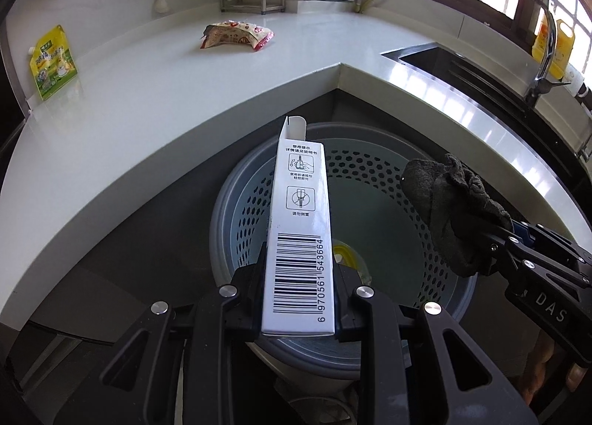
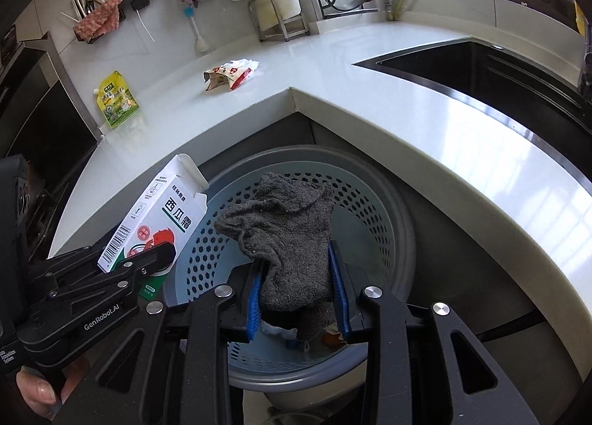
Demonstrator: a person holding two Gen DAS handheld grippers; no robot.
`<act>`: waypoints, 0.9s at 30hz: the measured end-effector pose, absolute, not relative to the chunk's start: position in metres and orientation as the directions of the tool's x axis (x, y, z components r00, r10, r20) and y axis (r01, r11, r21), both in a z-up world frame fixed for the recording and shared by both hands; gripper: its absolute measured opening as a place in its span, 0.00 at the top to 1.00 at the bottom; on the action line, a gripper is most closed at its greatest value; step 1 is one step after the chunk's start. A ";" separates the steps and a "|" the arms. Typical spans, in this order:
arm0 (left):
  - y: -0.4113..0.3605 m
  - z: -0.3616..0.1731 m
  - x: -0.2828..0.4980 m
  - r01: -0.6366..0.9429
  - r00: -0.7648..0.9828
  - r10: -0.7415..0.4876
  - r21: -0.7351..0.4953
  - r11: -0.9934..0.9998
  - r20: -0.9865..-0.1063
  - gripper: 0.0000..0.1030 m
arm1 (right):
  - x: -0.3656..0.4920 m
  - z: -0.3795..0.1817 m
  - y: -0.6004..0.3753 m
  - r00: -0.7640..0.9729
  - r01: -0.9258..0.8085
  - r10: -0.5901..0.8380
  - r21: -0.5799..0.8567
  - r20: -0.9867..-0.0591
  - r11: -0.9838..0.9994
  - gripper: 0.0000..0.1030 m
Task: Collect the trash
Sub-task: 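Carry carton and cloth over the bin and open both tools to drop them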
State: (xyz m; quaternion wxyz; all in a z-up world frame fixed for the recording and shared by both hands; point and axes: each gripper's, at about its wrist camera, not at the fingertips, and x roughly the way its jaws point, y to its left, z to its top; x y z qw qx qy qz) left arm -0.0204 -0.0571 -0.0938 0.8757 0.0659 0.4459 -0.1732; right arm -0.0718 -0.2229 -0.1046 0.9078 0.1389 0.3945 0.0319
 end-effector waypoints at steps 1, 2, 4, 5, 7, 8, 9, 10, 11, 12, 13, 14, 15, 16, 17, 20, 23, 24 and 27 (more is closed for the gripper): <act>-0.057 -0.096 -0.020 0.361 0.538 -0.245 -0.042 0.931 -0.807 0.75 | -0.071 -0.106 -0.223 0.682 0.052 0.170 0.279 -0.711 0.959 0.71; -0.058 -0.097 -0.019 0.362 0.533 -0.245 -0.043 0.931 -0.810 0.75 | -0.071 -0.107 -0.223 0.679 0.050 0.172 0.279 -0.713 0.959 0.71; -0.059 -0.099 -0.018 0.363 0.528 -0.243 -0.043 0.931 -0.814 0.75 | -0.070 -0.109 -0.222 0.674 0.047 0.177 0.280 -0.718 0.959 0.71; -0.059 -0.100 -0.017 0.363 0.525 -0.243 -0.043 0.931 -0.816 0.75 | -0.069 -0.110 -0.221 0.671 0.045 0.179 0.281 -0.719 0.959 0.71; -0.061 -0.102 -0.015 0.364 0.517 -0.241 -0.044 0.930 -0.821 0.75 | -0.067 -0.111 -0.221 0.667 0.042 0.183 0.281 -0.722 0.959 0.71; -0.061 -0.103 -0.014 0.365 0.513 -0.241 -0.044 0.930 -0.824 0.75 | -0.067 -0.112 -0.220 0.665 0.041 0.184 0.282 -0.724 0.959 0.71; -0.061 -0.104 -0.013 0.366 0.509 -0.240 -0.045 0.930 -0.826 0.75 | -0.066 -0.113 -0.220 0.663 0.040 0.186 0.283 -0.725 0.958 0.71; -0.062 -0.104 -0.012 0.366 0.506 -0.240 -0.046 0.930 -0.829 0.75 | -0.065 -0.114 -0.221 0.661 0.040 0.188 0.284 -0.727 0.958 0.71; -0.062 -0.105 -0.012 0.366 0.503 -0.239 -0.046 0.930 -0.831 0.75 | -0.064 -0.115 -0.221 0.659 0.041 0.189 0.285 -0.728 0.958 0.71; -0.062 -0.106 -0.011 0.366 0.501 -0.238 -0.045 0.930 -0.832 0.75 | -0.063 -0.116 -0.221 0.656 0.042 0.188 0.285 -0.731 0.958 0.71; -0.062 -0.106 -0.012 0.365 0.499 -0.236 -0.045 0.930 -0.834 0.75 | -0.062 -0.117 -0.221 0.654 0.043 0.187 0.283 -0.733 0.958 0.71; -0.062 -0.107 -0.011 0.365 0.496 -0.236 -0.045 0.930 -0.836 0.75 | -0.061 -0.118 -0.221 0.652 0.043 0.186 0.281 -0.735 0.959 0.71; -0.062 -0.107 -0.011 0.365 0.494 -0.235 -0.046 0.930 -0.837 0.74 | -0.061 -0.119 -0.221 0.651 0.042 0.187 0.281 -0.736 0.959 0.71; -0.062 -0.108 -0.011 0.364 0.492 -0.235 -0.047 0.930 -0.838 0.74 | -0.060 -0.119 -0.221 0.649 0.041 0.188 0.281 -0.737 0.959 0.71; -0.062 -0.108 -0.011 0.363 0.490 -0.234 -0.047 0.930 -0.839 0.74 | -0.060 -0.119 -0.221 0.648 0.040 0.189 0.281 -0.738 0.959 0.71; -0.062 -0.110 -0.009 0.362 0.485 -0.233 -0.049 0.931 -0.843 0.74 | -0.057 -0.120 -0.221 0.641 0.036 0.199 0.288 -0.741 0.957 0.71; -0.063 -0.111 -0.007 0.361 0.479 -0.231 -0.050 0.931 -0.847 0.74 | -0.055 -0.123 -0.220 0.632 0.034 0.200 0.285 -0.748 0.958 0.70; -0.063 -0.112 -0.006 0.360 0.477 -0.231 -0.051 0.931 -0.848 0.74 | -0.055 -0.124 -0.220 0.630 0.034 0.200 0.284 -0.750 0.958 0.70; -0.062 -0.112 -0.005 0.359 0.475 -0.228 -0.050 0.932 -0.850 0.73 | -0.054 -0.124 -0.221 0.625 0.033 0.212 0.297 -0.751 0.954 0.70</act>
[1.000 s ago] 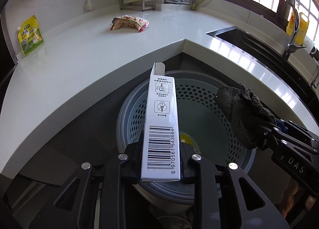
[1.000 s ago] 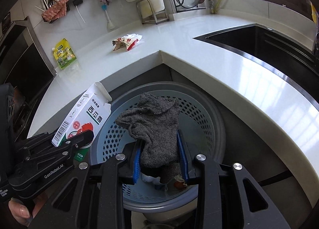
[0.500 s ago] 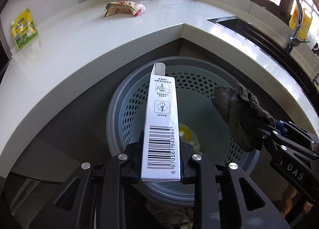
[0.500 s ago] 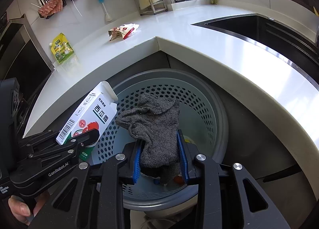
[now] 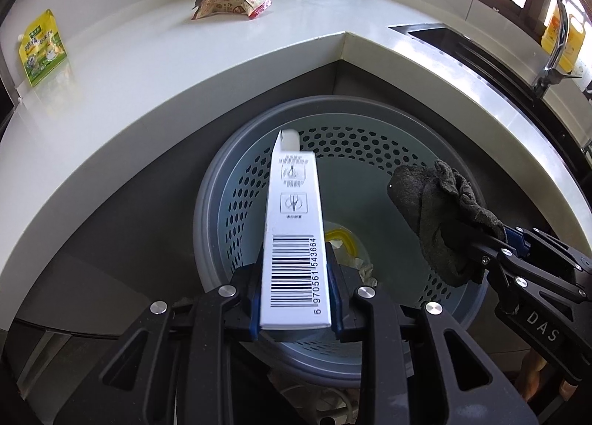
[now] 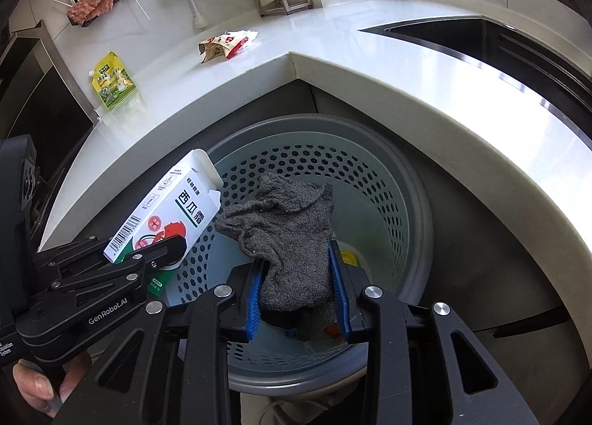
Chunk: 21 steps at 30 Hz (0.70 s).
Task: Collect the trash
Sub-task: 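Carry carton and cloth over the bin and open both tools to drop them, then raise both open tools out of the bin toward the wrapper and tissue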
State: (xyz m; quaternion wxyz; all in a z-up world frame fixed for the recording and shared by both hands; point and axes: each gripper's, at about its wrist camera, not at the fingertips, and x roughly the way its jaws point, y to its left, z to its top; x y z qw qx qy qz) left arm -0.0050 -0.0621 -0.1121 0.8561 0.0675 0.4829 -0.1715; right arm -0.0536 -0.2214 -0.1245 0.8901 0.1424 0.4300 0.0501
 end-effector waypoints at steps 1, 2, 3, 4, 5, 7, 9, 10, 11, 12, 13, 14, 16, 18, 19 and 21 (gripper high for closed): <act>-0.062 -0.112 -0.005 0.358 0.475 -0.228 -0.050 0.932 -0.850 0.73 | -0.053 -0.124 -0.222 0.624 0.033 0.215 0.300 -0.751 0.953 0.70; -0.061 -0.112 -0.004 0.356 0.477 -0.228 -0.050 0.933 -0.849 0.73 | -0.053 -0.124 -0.222 0.624 0.034 0.216 0.301 -0.751 0.953 0.70; -0.061 -0.112 -0.004 0.355 0.478 -0.227 -0.050 0.933 -0.848 0.73 | -0.052 -0.124 -0.224 0.624 0.034 0.215 0.302 -0.751 0.953 0.70; -0.060 -0.112 -0.004 0.355 0.478 -0.227 -0.050 0.934 -0.848 0.73 | -0.052 -0.124 -0.224 0.624 0.036 0.214 0.301 -0.751 0.953 0.69; -0.060 -0.112 -0.004 0.355 0.477 -0.228 -0.051 0.934 -0.849 0.73 | -0.053 -0.124 -0.224 0.625 0.037 0.211 0.299 -0.751 0.953 0.69; -0.060 -0.112 -0.004 0.353 0.476 -0.226 -0.051 0.934 -0.850 0.73 | -0.053 -0.123 -0.225 0.630 0.041 0.205 0.296 -0.749 0.954 0.69; -0.059 -0.112 -0.004 0.352 0.474 -0.226 -0.052 0.934 -0.851 0.73 | -0.054 -0.123 -0.225 0.632 0.042 0.202 0.293 -0.748 0.955 0.68; -0.059 -0.113 -0.004 0.352 0.473 -0.226 -0.053 0.935 -0.852 0.73 | -0.055 -0.123 -0.225 0.633 0.043 0.198 0.290 -0.748 0.956 0.68; -0.058 -0.113 -0.004 0.351 0.472 -0.226 -0.054 0.935 -0.852 0.73 | -0.055 -0.122 -0.225 0.635 0.044 0.196 0.288 -0.747 0.957 0.67; -0.058 -0.112 -0.004 0.350 0.471 -0.227 -0.055 0.935 -0.852 0.71 | -0.056 -0.122 -0.226 0.637 0.045 0.195 0.288 -0.746 0.957 0.66; -0.058 -0.112 -0.004 0.349 0.471 -0.227 -0.056 0.935 -0.853 0.68 | -0.057 -0.121 -0.227 0.640 0.047 0.192 0.287 -0.744 0.957 0.61; -0.058 -0.113 -0.004 0.348 0.470 -0.227 -0.057 0.936 -0.853 0.67 | -0.058 -0.120 -0.227 0.645 0.048 0.189 0.286 -0.741 0.957 0.58; -0.057 -0.112 -0.004 0.344 0.471 -0.226 -0.058 0.937 -0.853 0.58 | -0.059 -0.118 -0.228 0.653 0.051 0.184 0.285 -0.734 0.957 0.51; -0.056 -0.112 -0.004 0.341 0.475 -0.224 -0.057 0.939 -0.851 0.54 | -0.059 -0.117 -0.230 0.657 0.054 0.181 0.285 -0.732 0.957 0.50; -0.056 -0.112 -0.005 0.339 0.477 -0.222 -0.056 0.939 -0.850 0.52 | -0.059 -0.117 -0.231 0.658 0.057 0.180 0.286 -0.732 0.957 0.50; -0.055 -0.111 -0.005 0.336 0.479 -0.222 -0.056 0.940 -0.849 0.50 | -0.060 -0.117 -0.232 0.658 0.061 0.179 0.289 -0.731 0.955 0.49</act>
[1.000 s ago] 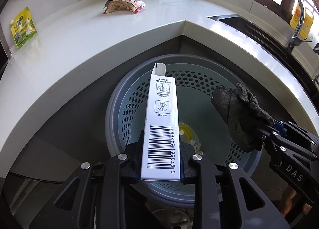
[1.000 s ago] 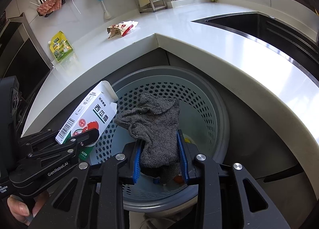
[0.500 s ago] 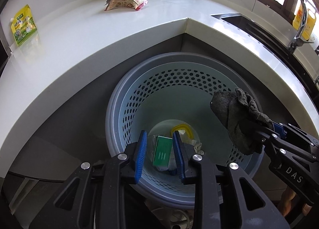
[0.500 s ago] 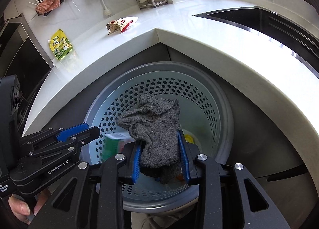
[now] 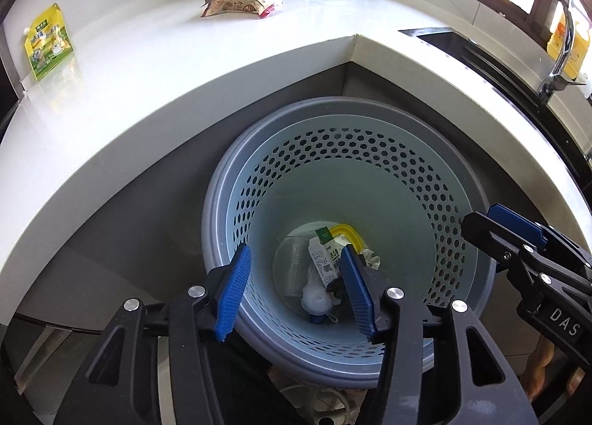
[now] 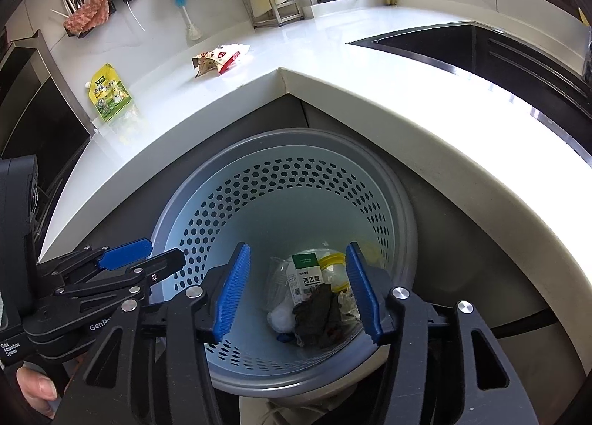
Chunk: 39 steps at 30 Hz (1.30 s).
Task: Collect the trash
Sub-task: 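Raise both open tools out of the bin toward the wrapper and tissue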
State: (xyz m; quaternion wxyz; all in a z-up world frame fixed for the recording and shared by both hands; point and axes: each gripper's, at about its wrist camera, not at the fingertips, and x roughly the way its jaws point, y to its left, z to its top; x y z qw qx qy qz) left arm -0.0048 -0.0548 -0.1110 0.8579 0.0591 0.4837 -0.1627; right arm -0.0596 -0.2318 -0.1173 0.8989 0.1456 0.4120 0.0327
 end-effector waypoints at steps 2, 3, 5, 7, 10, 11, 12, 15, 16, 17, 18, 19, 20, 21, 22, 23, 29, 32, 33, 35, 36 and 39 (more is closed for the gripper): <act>-0.054 -0.110 -0.005 0.333 0.481 -0.221 -0.057 0.941 -0.848 0.46 | -0.060 -0.117 -0.233 0.659 0.064 0.178 0.290 -0.731 0.955 0.48; -0.053 -0.110 -0.005 0.331 0.482 -0.221 -0.058 0.942 -0.848 0.44 | -0.061 -0.117 -0.233 0.659 0.064 0.177 0.290 -0.731 0.955 0.48; -0.051 -0.109 -0.005 0.326 0.483 -0.221 -0.060 0.943 -0.847 0.40 | -0.061 -0.116 -0.233 0.662 0.065 0.175 0.288 -0.729 0.955 0.48; -0.049 -0.108 -0.005 0.321 0.485 -0.220 -0.062 0.945 -0.846 0.36 | -0.062 -0.115 -0.234 0.666 0.068 0.169 0.285 -0.727 0.956 0.46; -0.045 -0.106 -0.005 0.308 0.494 -0.218 -0.065 0.949 -0.842 0.33 | -0.064 -0.111 -0.234 0.677 0.067 0.157 0.273 -0.719 0.960 0.43; -0.044 -0.104 -0.006 0.303 0.499 -0.216 -0.064 0.951 -0.839 0.31 | -0.065 -0.110 -0.234 0.683 0.067 0.153 0.270 -0.715 0.961 0.41; -0.042 -0.103 -0.007 0.299 0.505 -0.215 -0.064 0.952 -0.836 0.30 | -0.066 -0.108 -0.234 0.688 0.066 0.149 0.267 -0.710 0.962 0.41; -0.039 -0.097 -0.006 0.291 0.521 -0.213 -0.062 0.955 -0.827 0.26 | -0.068 -0.103 -0.236 0.702 0.068 0.138 0.259 -0.699 0.963 0.39; -0.038 -0.094 -0.006 0.287 0.531 -0.211 -0.060 0.956 -0.821 0.23 | -0.068 -0.102 -0.237 0.706 0.068 0.137 0.260 -0.695 0.963 0.39; -0.037 -0.091 -0.006 0.283 0.542 -0.208 -0.057 0.958 -0.814 0.22 | -0.068 -0.100 -0.238 0.711 0.069 0.136 0.260 -0.690 0.963 0.38; -0.036 -0.088 -0.007 0.279 0.553 -0.205 -0.052 0.959 -0.807 0.21 | -0.068 -0.098 -0.239 0.715 0.070 0.134 0.260 -0.686 0.963 0.38; -0.035 -0.085 -0.007 0.276 0.563 -0.201 -0.047 0.960 -0.802 0.20 | -0.067 -0.097 -0.240 0.719 0.070 0.132 0.261 -0.682 0.963 0.38; -0.034 -0.082 -0.006 0.272 0.572 -0.197 -0.042 0.961 -0.796 0.20 | -0.066 -0.095 -0.241 0.723 0.070 0.133 0.264 -0.678 0.962 0.38; -0.033 -0.079 -0.006 0.268 0.582 -0.193 -0.038 0.963 -0.790 0.20 | -0.065 -0.093 -0.242 0.727 0.070 0.134 0.267 -0.673 0.961 0.38; -0.031 -0.077 -0.005 0.262 0.591 -0.189 -0.035 0.964 -0.784 0.19 | -0.064 -0.091 -0.243 0.732 0.068 0.135 0.269 -0.668 0.961 0.38; -0.030 -0.074 -0.003 0.257 0.599 -0.188 -0.036 0.966 -0.779 0.18 | -0.063 -0.089 -0.244 0.736 0.068 0.135 0.271 -0.663 0.960 0.37; -0.029 -0.051 0.021 0.231 0.652 -0.187 -0.043 0.972 -0.734 0.15 | -0.053 -0.076 -0.248 0.760 0.064 0.129 0.270 -0.637 0.961 0.35; -0.033 -0.037 0.040 0.209 0.685 -0.181 -0.048 0.977 -0.705 0.13 | -0.044 -0.069 -0.252 0.775 0.065 0.121 0.269 -0.621 0.961 0.35; -0.035 -0.033 0.048 0.200 0.699 -0.172 -0.041 0.979 -0.694 0.12 | -0.040 -0.067 -0.254 0.780 0.067 0.119 0.270 -0.615 0.961 0.35; -0.040 -0.024 0.068 0.172 0.719 -0.151 -0.036 0.984 -0.678 0.12 | -0.031 -0.062 -0.258 0.787 0.073 0.111 0.271 -0.607 0.960 0.35; -0.041 -0.020 0.077 0.162 0.724 -0.152 -0.049 0.986 -0.673 0.12 | -0.026 -0.060 -0.260 0.790 0.076 0.109 0.273 -0.603 0.959 0.35; -0.047 -0.011 0.105 0.116 0.743 -0.130 -0.065 0.991 -0.657 0.12 | -0.011 -0.055 -0.264 0.797 0.077 0.109 0.278 -0.594 0.958 0.35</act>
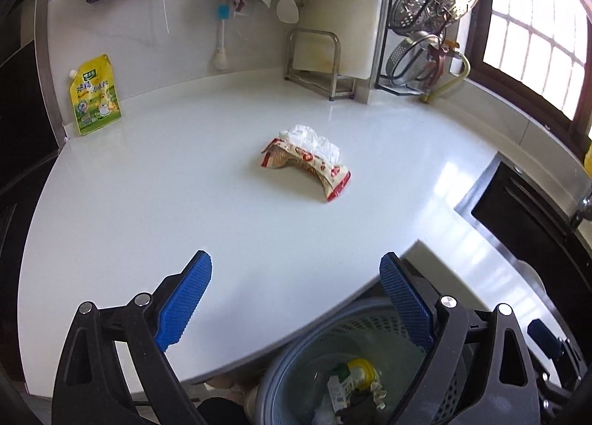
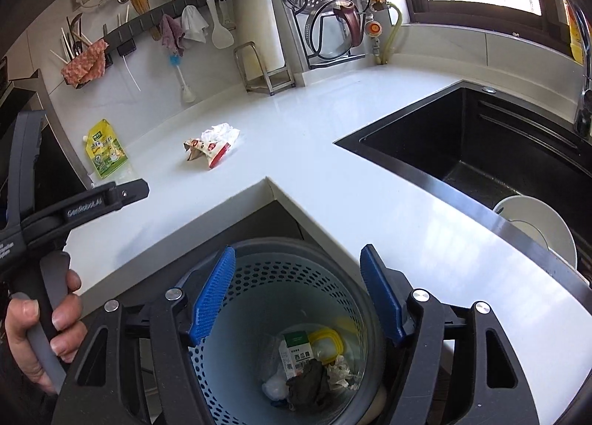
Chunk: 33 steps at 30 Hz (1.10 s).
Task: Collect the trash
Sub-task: 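Raise both open tools out of the bin toward the wrapper and tissue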
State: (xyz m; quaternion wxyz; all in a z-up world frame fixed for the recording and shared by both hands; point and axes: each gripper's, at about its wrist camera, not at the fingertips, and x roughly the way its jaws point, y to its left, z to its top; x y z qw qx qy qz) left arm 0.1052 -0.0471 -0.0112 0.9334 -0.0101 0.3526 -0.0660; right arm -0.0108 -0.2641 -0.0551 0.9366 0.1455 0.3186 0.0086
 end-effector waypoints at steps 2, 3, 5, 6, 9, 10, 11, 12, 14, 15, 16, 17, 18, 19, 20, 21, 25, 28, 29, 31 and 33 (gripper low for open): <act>-0.053 -0.008 0.123 0.087 0.754 -0.106 -0.061 0.994 -0.648 0.12 | -0.001 -0.053 -0.266 0.802 0.071 0.112 0.281 -0.586 0.957 0.35; -0.056 -0.007 0.133 0.079 0.756 -0.100 -0.062 0.995 -0.646 0.12 | 0.003 -0.052 -0.267 0.805 0.068 0.115 0.283 -0.581 0.957 0.35; -0.062 -0.008 0.151 0.061 0.755 -0.084 -0.057 0.996 -0.650 0.12 | 0.013 -0.050 -0.269 0.810 0.061 0.122 0.289 -0.573 0.955 0.34; -0.064 -0.010 0.160 0.053 0.751 -0.077 -0.056 0.997 -0.656 0.12 | 0.018 -0.050 -0.270 0.811 0.058 0.126 0.292 -0.571 0.955 0.34; -0.069 -0.019 0.186 0.029 0.727 -0.068 -0.069 0.997 -0.683 0.12 | 0.034 -0.049 -0.273 0.813 0.047 0.141 0.306 -0.565 0.951 0.34; -0.070 -0.022 0.193 0.019 0.718 -0.064 -0.072 0.997 -0.693 0.12 | 0.038 -0.049 -0.274 0.813 0.043 0.147 0.310 -0.563 0.950 0.34; -0.071 -0.026 0.201 0.009 0.709 -0.060 -0.076 0.997 -0.703 0.12 | 0.043 -0.049 -0.274 0.813 0.039 0.152 0.313 -0.562 0.949 0.34; -0.072 -0.029 0.208 0.000 0.701 -0.058 -0.081 0.997 -0.711 0.12 | 0.049 -0.048 -0.274 0.813 0.035 0.156 0.315 -0.561 0.948 0.34; -0.074 -0.034 0.220 -0.022 0.690 -0.046 -0.085 0.996 -0.723 0.12 | 0.057 -0.048 -0.274 0.813 0.026 0.163 0.315 -0.558 0.949 0.34; -0.074 -0.037 0.225 -0.031 0.687 -0.040 -0.085 0.996 -0.726 0.12 | 0.062 -0.049 -0.274 0.814 0.022 0.165 0.314 -0.558 0.949 0.34; -0.075 -0.039 0.229 -0.038 0.682 -0.035 -0.083 0.996 -0.730 0.12 | 0.066 -0.049 -0.274 0.813 0.019 0.167 0.313 -0.557 0.950 0.34; -0.077 -0.041 0.235 -0.043 0.676 -0.031 -0.082 0.996 -0.736 0.12 | 0.070 -0.049 -0.274 0.813 0.016 0.170 0.313 -0.557 0.950 0.34; -0.078 -0.043 0.239 -0.047 0.668 -0.027 -0.079 0.996 -0.743 0.12 | 0.074 -0.049 -0.274 0.813 0.013 0.172 0.313 -0.556 0.950 0.34; -0.079 -0.045 0.243 -0.050 0.661 -0.022 -0.074 0.996 -0.750 0.12 | 0.078 -0.050 -0.275 0.813 0.011 0.175 0.314 -0.555 0.949 0.34; -0.081 -0.047 0.247 -0.053 0.657 -0.016 -0.067 0.996 -0.754 0.12 | 0.082 -0.050 -0.275 0.814 0.008 0.177 0.317 -0.553 0.949 0.34; -0.082 -0.048 0.249 -0.054 0.655 -0.009 -0.059 0.997 -0.755 0.12 | 0.085 -0.049 -0.275 0.815 0.007 0.180 0.319 -0.551 0.948 0.34; -0.084 -0.049 0.254 -0.047 0.657 0.009 -0.029 0.998 -0.754 0.23 | 0.097 -0.048 -0.277 0.820 0.004 0.183 0.326 -0.542 0.945 0.34; -0.078 -0.051 0.256 -0.041 0.644 -0.010 -0.048 0.998 -0.765 0.35 | 0.108 -0.047 -0.276 0.823 0.001 0.181 0.321 -0.539 0.947 0.34; -0.075 -0.052 0.257 -0.039 0.641 -0.019 -0.058 0.998 -0.767 0.37 | 0.112 -0.046 -0.275 0.823 -0.002 0.183 0.320 -0.538 0.947 0.34; -0.071 -0.051 0.256 -0.033 0.640 -0.023 -0.057 0.998 -0.768 0.48 | 0.120 -0.045 -0.272 0.821 -0.011 0.191 0.320 -0.537 0.947 0.34; -0.067 -0.050 0.253 -0.024 0.644 -0.022 -0.049 0.999 -0.764 0.57 | 0.128 -0.043 -0.267 0.820 -0.026 0.201 0.315 -0.536 0.949 0.34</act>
